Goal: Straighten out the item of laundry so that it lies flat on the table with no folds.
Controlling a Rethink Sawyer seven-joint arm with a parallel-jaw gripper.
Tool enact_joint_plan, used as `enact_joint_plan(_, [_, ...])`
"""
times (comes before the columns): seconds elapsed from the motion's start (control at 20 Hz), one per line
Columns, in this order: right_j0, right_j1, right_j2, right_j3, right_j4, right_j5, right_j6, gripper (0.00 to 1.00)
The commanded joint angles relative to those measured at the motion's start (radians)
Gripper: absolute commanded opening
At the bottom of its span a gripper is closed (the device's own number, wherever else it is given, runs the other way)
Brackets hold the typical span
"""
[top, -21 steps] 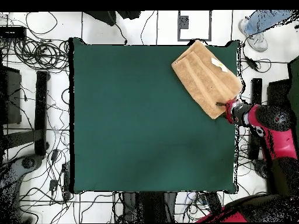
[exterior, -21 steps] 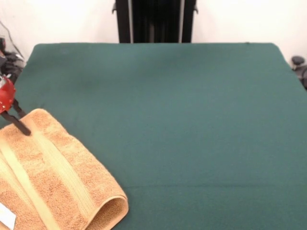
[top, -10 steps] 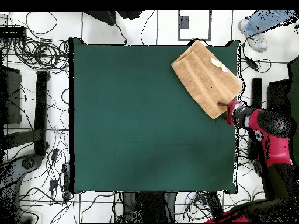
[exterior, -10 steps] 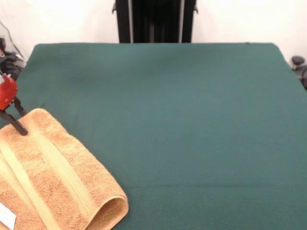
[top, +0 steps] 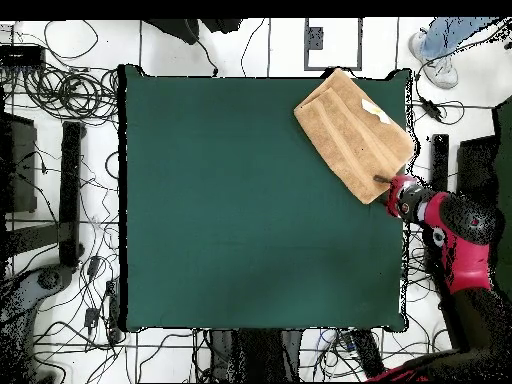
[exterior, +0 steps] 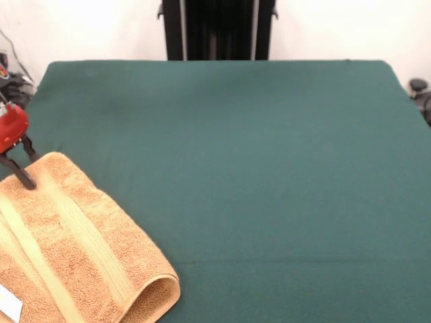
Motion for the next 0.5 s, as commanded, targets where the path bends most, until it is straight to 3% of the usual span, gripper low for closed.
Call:
enact_joint_plan(0.05, [0.102, 0.160, 0.249, 0.336, 0.100, 0.055, 0.118, 1.00])
enact_joint_plan(0.35, [0.135, 0.165, 0.234, 0.333, 0.157, 0.198, 0.177, 1.00])
enact_joint_plan(0.5, [0.136, 0.164, 0.243, 0.346, 0.172, 0.185, 0.148, 1.00])
